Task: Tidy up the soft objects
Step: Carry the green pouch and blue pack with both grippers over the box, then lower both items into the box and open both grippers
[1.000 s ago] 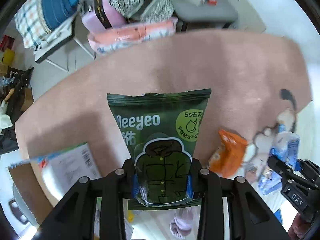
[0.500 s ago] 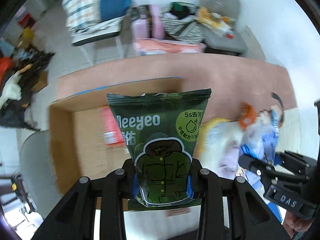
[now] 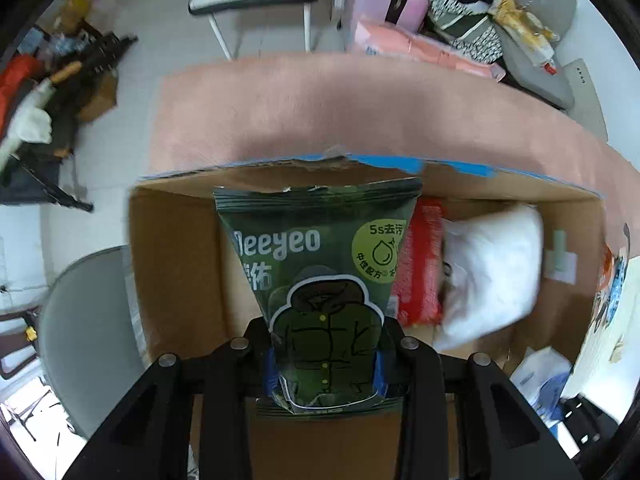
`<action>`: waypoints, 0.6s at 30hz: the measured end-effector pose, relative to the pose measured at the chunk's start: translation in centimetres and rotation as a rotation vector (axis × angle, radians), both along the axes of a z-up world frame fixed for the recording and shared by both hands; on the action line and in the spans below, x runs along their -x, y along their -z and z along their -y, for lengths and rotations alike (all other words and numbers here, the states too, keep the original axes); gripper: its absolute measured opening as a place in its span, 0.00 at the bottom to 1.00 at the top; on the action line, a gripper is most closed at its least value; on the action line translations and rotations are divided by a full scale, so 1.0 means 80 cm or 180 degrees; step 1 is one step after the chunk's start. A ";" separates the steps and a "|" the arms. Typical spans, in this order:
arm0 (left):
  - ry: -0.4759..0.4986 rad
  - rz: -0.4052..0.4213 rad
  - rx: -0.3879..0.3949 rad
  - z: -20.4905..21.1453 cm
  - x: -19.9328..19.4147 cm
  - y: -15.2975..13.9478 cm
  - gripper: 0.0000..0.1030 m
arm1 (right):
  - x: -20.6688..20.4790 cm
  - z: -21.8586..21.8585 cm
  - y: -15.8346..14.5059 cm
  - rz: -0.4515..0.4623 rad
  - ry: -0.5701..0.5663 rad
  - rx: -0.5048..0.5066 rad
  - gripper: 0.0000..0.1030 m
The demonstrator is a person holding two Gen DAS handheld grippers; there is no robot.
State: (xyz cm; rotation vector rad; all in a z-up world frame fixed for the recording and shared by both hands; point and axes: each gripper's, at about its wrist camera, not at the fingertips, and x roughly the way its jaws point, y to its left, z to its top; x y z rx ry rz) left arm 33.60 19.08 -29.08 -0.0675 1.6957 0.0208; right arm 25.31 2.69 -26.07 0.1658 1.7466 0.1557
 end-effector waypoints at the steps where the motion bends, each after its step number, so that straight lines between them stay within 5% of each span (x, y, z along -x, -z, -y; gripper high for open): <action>1: 0.0016 -0.0044 0.0013 0.000 -0.004 0.009 0.31 | 0.000 -0.001 0.008 -0.0028 -0.0001 0.0031 0.40; 13: 0.0141 -0.0274 0.0049 0.015 -0.023 0.061 0.35 | 0.004 -0.018 0.068 -0.0248 -0.0098 0.0301 0.49; 18: 0.0119 -0.0047 0.0032 0.010 -0.018 0.019 0.72 | -0.002 -0.025 0.053 -0.0271 -0.0060 0.0206 0.63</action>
